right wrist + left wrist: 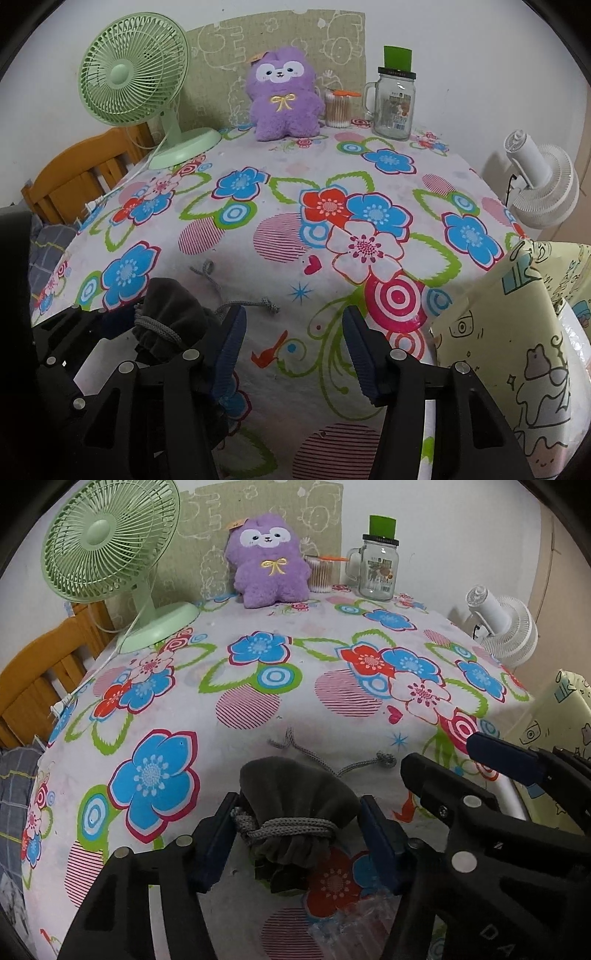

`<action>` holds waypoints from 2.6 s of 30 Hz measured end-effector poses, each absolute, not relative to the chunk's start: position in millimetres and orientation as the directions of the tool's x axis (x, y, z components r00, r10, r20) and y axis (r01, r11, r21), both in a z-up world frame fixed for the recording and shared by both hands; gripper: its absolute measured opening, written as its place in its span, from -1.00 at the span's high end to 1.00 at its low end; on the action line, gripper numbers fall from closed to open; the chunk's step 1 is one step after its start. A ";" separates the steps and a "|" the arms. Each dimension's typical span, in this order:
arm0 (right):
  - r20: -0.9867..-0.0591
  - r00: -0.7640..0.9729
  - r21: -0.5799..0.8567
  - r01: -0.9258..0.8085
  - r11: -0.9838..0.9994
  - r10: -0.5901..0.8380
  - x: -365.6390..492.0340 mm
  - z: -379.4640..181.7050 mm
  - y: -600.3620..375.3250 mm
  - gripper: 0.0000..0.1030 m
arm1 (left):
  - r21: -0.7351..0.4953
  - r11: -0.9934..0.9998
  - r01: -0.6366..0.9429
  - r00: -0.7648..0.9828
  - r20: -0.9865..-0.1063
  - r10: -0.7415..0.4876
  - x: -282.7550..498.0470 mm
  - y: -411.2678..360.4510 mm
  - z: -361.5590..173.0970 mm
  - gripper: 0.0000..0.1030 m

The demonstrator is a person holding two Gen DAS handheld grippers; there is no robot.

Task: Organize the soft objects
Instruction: 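Grasp the grey drawstring pouch with the left tool while the right tool approaches the clear tube, then grasp the clear plastic tube with the right tool while the left tool holds the pouch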

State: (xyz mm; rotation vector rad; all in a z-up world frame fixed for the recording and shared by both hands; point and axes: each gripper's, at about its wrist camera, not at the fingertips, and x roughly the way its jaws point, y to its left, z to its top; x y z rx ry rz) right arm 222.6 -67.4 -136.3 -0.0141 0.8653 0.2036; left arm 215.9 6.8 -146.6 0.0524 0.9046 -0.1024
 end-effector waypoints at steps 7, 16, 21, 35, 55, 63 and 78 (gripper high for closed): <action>-0.752 0.636 0.067 -0.186 0.980 0.172 221.8 -135.1 -66.0 -0.13 | 0.008 0.993 0.119 0.633 -0.771 -0.069 211.1 6.9 -142.5 -0.15; -0.736 0.649 0.071 -0.209 0.975 0.193 206.0 -125.0 -55.6 -0.14 | 0.018 0.995 0.102 0.662 -0.747 -0.055 194.4 15.3 -131.1 -0.08; -0.737 0.645 0.080 -0.212 0.974 0.201 197.5 -121.1 -51.5 -0.14 | 0.023 0.996 0.089 0.675 -0.737 -0.044 182.4 20.5 -125.1 -0.06; -0.732 0.647 0.074 -0.233 0.970 0.212 166.7 -116.5 -36.5 -0.27 | 0.027 0.998 0.054 0.692 -0.721 -0.018 144.2 36.8 -117.7 -0.03; -0.763 0.609 0.056 -0.273 0.960 0.218 140.5 -127.2 -16.7 -0.32 | 0.015 1.000 0.027 0.676 -0.737 -0.007 106.5 53.6 -128.1 -0.02; -0.783 0.585 0.048 -0.282 0.958 0.212 137.5 -138.1 -11.3 -0.32 | 0.025 0.999 0.038 0.655 -0.755 -0.006 101.8 52.8 -137.9 -0.02; -0.824 0.528 0.062 -0.278 0.959 0.206 144.9 -154.7 -6.0 -0.32 | 0.062 0.997 0.044 0.643 -0.765 0.019 99.7 48.9 -147.8 -0.02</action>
